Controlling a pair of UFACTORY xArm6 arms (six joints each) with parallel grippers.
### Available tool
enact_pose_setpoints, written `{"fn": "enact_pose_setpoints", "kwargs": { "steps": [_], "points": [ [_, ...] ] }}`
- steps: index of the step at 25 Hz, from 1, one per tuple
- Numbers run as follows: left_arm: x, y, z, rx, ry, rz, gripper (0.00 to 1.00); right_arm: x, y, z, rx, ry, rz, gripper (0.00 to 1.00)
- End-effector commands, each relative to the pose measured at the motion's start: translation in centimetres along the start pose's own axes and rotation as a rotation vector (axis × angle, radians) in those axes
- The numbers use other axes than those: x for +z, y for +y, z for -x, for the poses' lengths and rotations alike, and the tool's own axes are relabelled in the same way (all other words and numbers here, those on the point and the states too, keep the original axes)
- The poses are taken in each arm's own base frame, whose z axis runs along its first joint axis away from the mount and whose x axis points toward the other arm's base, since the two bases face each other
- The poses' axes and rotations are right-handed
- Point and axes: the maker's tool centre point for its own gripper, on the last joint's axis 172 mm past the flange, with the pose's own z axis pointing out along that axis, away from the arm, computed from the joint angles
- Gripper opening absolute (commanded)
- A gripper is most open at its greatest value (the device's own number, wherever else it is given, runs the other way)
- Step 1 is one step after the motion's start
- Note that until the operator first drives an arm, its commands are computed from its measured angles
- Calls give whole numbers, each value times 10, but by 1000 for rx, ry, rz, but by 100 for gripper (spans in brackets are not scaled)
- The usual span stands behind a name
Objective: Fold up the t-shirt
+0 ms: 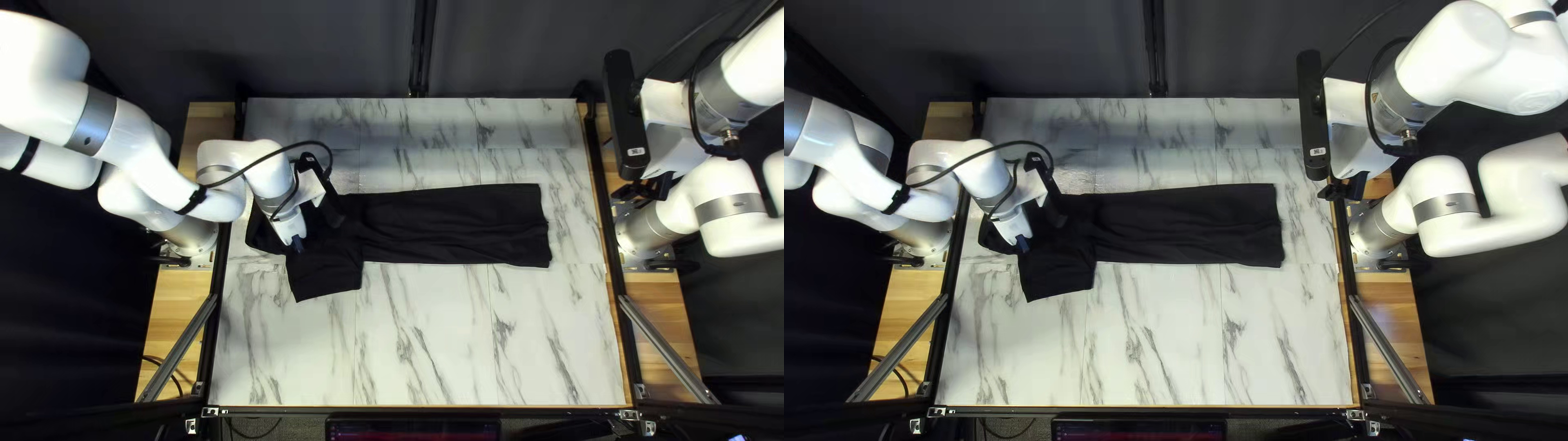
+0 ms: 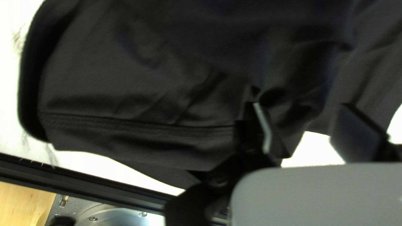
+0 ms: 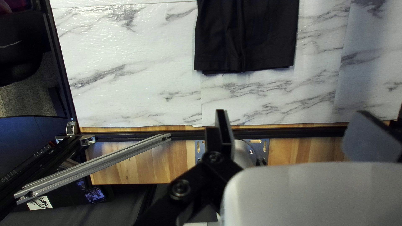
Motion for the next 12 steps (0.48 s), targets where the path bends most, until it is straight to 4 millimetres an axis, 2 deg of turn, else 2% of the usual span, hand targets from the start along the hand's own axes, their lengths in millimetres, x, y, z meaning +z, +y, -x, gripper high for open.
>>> {"fn": "enact_pose_setpoints", "kwargs": {
  "steps": [1,8,12],
  "points": [
    [0,4,0,16,-6,-10,100,0,0,0,0,0,0,100],
    [-1,9,-1,74,-33,-80,100,0,0,0,0,0,0,100],
    [-10,7,-12,129,-33,-126,100,0,0,0,0,0,0,100]
  ]
}}
